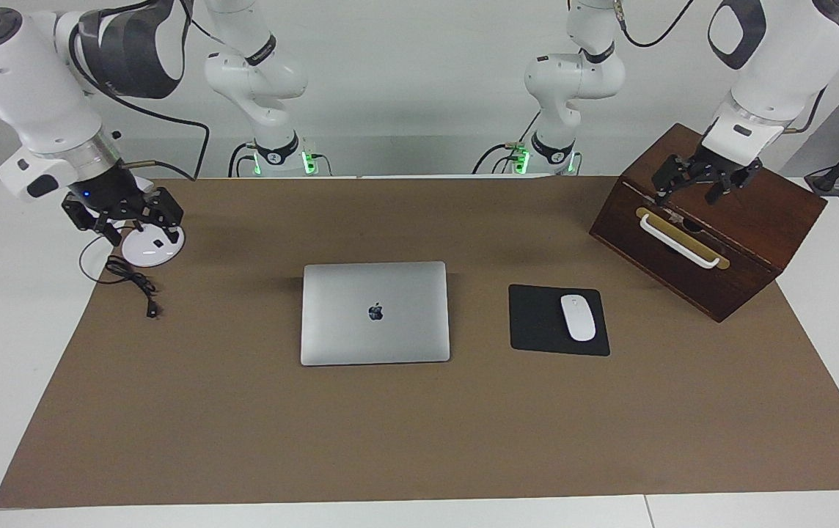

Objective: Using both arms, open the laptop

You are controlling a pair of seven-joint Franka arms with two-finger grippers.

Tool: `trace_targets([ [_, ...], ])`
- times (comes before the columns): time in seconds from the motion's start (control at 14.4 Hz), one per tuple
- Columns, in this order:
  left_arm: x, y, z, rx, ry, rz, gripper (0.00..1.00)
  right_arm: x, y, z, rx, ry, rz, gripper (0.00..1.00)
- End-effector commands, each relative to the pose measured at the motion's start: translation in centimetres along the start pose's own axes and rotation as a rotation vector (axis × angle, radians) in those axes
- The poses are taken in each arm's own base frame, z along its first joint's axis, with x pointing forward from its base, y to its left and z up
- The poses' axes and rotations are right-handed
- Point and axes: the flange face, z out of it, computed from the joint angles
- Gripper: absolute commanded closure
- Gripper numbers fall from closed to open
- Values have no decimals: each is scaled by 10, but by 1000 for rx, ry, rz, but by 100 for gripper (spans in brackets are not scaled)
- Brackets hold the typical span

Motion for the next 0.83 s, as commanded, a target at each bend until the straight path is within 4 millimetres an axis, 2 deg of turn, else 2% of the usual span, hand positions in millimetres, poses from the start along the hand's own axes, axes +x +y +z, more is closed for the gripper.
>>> trace_targets([
  [0.0, -8, 1, -2, -11, -1, -11, 0, -3, 2, -2, -16, 16, 3, 0],
  [0.35, -10, 1, -4, -12, 3, -11, 0, -3, 2, -1, -16, 16, 3, 0],
  [0.49, -10, -2, -5, -12, 8, -16, 0, -2, 2, -1, -16, 22, 3, 7],
  [0.69, -13, -3, -8, -13, 13, -19, 0, 1, 4, -1, -18, 37, 3, 40],
  [0.76, -13, -3, -8, -13, 11, -19, 0, 1, 5, -2, -20, 46, 1, 63],
])
